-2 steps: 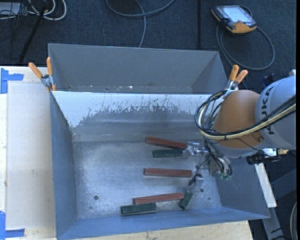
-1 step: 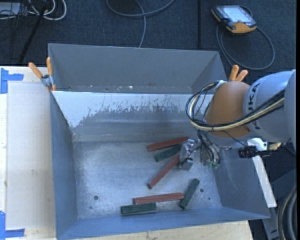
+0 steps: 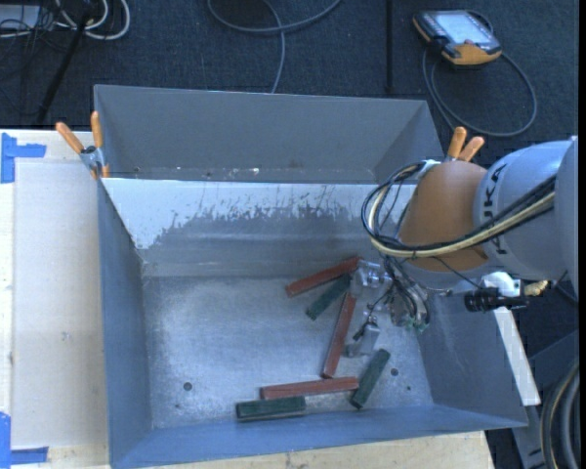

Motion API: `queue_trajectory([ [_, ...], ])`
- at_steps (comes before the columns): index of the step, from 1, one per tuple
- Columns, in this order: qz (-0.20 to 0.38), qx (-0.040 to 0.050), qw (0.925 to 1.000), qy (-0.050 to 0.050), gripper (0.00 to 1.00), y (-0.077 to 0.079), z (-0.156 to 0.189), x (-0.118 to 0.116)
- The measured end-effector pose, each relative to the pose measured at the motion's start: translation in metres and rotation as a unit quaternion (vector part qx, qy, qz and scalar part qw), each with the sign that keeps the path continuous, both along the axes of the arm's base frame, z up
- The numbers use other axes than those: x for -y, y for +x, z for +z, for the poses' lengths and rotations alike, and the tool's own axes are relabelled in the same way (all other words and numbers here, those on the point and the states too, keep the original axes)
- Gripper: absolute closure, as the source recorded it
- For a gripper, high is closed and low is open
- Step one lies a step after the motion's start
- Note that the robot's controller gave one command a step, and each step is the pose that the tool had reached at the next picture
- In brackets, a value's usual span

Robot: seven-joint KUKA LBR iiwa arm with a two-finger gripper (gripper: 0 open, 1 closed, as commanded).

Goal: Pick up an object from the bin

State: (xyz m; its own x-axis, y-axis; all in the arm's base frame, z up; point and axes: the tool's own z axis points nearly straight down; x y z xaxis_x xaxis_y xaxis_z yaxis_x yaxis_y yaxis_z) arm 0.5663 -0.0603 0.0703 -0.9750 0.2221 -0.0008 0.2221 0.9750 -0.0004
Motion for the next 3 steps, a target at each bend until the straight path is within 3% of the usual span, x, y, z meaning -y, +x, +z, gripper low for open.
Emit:
queue_trajectory([
  [1, 0.0, 0.0001, 1.0, 0.0, 0.0, 0.0, 0.0, 0.0],
  [2, -0.014, 0.0018, 0.9999, -0.001, 0.0, -0.052, 0.0, -0.02],
  [3, -0.032, 0.0015, 0.9995, 0.0, 0.0, -0.081, 0.0, -0.029],
])
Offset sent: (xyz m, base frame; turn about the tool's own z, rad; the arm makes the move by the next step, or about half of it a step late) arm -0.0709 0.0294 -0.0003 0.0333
